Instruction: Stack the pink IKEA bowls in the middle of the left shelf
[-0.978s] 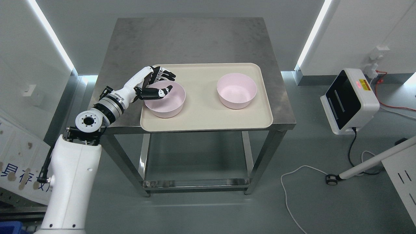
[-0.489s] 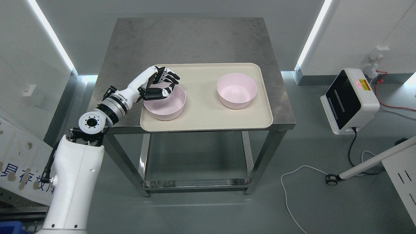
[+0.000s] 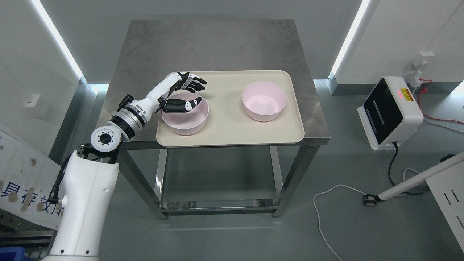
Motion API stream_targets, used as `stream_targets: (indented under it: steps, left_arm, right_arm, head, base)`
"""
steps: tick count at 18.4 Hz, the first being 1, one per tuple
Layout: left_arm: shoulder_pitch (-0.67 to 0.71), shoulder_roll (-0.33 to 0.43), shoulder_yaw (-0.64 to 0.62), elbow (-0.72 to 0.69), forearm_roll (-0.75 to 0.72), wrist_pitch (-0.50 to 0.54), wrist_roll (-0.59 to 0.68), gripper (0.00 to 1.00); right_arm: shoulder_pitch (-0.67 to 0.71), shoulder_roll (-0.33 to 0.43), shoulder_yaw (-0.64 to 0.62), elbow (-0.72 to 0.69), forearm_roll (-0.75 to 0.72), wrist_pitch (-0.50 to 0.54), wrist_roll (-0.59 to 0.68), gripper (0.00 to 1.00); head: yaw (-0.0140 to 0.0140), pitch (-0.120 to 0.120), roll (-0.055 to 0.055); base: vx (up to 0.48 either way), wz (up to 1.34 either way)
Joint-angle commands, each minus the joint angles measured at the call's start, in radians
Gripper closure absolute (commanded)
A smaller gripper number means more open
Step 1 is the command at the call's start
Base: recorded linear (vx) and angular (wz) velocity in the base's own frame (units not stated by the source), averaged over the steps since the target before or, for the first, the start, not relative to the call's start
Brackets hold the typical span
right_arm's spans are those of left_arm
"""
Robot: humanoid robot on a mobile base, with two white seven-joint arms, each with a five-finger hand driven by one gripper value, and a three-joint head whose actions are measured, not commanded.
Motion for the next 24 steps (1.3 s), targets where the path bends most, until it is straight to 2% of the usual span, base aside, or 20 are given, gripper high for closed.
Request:
stream_targets:
  steps: [1, 7, 11, 18, 24]
  left_arm:
    - [-0.02, 0.031, -0.003, 0.01, -0.087, -0.028, -0.027, 0.64]
    - [-0.049, 0.036, -0.008, 0.043, -0.161, -0.054, -0.03, 0.64]
    - [-0.054, 0.066, -0.009, 0.073, -0.162, -0.088, -0.085, 0.64]
    - [-0.057, 0.08, -0.014, 0.114, -0.176, -0.116, -0.09, 0.65]
    - [-0.058, 0.076, -0.032, 0.143, -0.178, -0.145, -0.089, 0.79]
  right_arm:
    - [0.029, -0.017, -0.012, -0.034, 0.0, 0.0, 0.0, 0.0]
    - [0.029, -0.017, -0.012, -0.034, 0.0, -0.001, 0.0, 0.0]
    - [0.029, -0.017, -0.012, -0.034, 0.0, 0.0, 0.0, 0.0]
    - [0.029, -0.017, -0.011, -0.034, 0.0, 0.0, 0.0, 0.0]
    - [0.029, -0.017, -0.012, -0.034, 0.0, 0.0, 0.0, 0.0]
  head:
    - [0.0, 0.0, 0.0]
    - [0.0, 0.0, 0.0]
    - [0.0, 0.0, 0.0]
    - [0.0, 0.0, 0.0]
    - [0.0, 0.0, 0.0]
  base:
    - [0.0, 0.0]
    - [0.0, 0.0]
    - [0.0, 0.0]
    - [0.0, 0.0]
    - [0.0, 0.0]
